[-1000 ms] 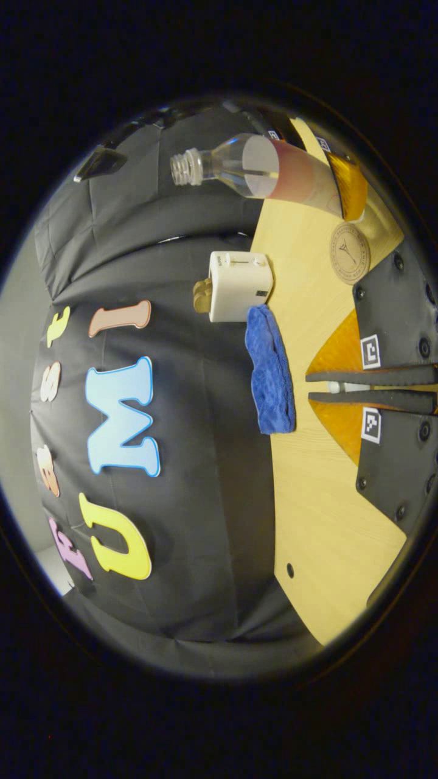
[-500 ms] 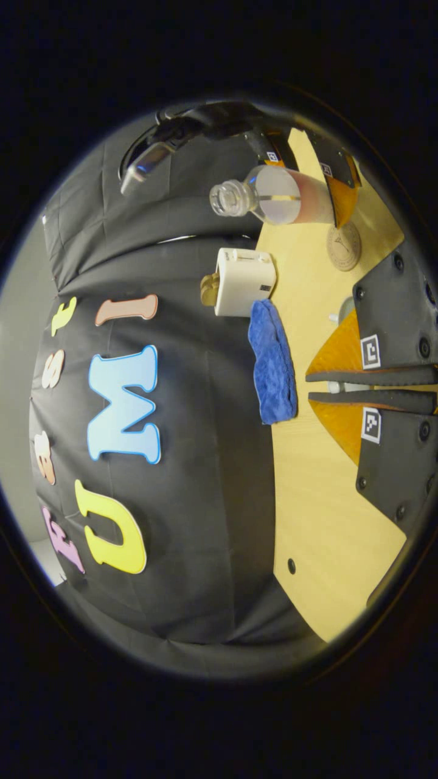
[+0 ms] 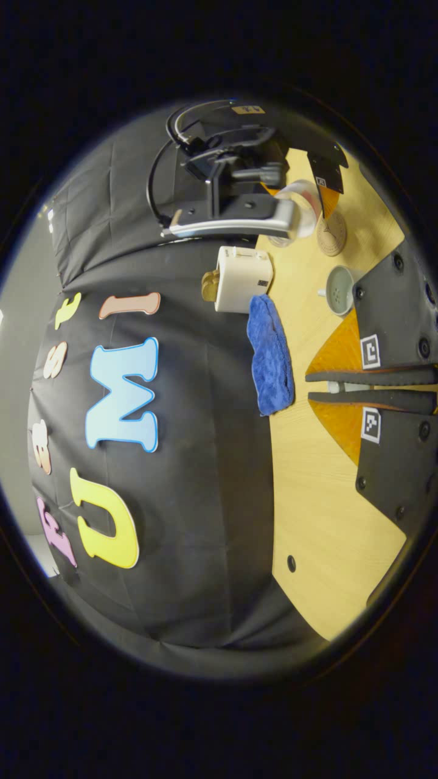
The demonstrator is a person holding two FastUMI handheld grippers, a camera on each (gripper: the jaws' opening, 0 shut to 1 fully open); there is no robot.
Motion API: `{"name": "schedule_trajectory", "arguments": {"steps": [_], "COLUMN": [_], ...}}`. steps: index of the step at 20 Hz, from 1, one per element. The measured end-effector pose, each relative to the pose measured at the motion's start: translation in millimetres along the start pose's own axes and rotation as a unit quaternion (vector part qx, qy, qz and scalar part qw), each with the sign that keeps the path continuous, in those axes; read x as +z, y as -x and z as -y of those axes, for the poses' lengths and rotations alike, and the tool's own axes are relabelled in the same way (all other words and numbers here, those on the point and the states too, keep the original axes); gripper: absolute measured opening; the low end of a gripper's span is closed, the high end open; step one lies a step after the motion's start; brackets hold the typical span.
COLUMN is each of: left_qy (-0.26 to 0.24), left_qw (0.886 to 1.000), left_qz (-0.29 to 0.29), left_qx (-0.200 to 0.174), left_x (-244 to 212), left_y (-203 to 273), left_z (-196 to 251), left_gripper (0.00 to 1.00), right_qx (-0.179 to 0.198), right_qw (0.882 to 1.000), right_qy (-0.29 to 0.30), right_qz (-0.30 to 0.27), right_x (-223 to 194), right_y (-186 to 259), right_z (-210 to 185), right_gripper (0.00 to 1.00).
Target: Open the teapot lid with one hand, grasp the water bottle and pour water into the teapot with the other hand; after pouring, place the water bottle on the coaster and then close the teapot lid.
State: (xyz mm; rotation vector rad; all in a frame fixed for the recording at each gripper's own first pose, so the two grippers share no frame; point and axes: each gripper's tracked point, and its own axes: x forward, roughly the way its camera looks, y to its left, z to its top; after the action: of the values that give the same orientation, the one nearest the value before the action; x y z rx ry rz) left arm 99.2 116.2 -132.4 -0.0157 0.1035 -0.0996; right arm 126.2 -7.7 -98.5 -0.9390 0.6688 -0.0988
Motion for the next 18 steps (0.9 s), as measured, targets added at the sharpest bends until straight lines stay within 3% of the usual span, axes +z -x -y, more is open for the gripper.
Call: {"name": "schedule_trajectory", "arguments": {"steps": [6, 12, 18], "left_qy": [0.004, 0.006, 0.01], "left_qw": [1.0, 1.0, 1.0], "left_qz": [0.008, 0.01, 0.012], "left_qx": [-0.01, -0.012, -0.013], "left_x": [-1, -4, -5], "left_y": [0, 0, -3], "left_z": [-16, -29, -30], "left_gripper": [0.1, 0.1, 0.1], "right_qx": [-0.054, -0.077, -0.108], "right_qw": [0.993, 0.98, 0.962], "right_qy": [0.096, 0.173, 0.244], "right_qz": [-0.036, -0.054, -0.054], "right_x": [9, 15, 23], "right_y": [-4, -6, -3], "right_z": [17, 29, 41], "right_gripper": [0.74, 0.7, 0.74]}}
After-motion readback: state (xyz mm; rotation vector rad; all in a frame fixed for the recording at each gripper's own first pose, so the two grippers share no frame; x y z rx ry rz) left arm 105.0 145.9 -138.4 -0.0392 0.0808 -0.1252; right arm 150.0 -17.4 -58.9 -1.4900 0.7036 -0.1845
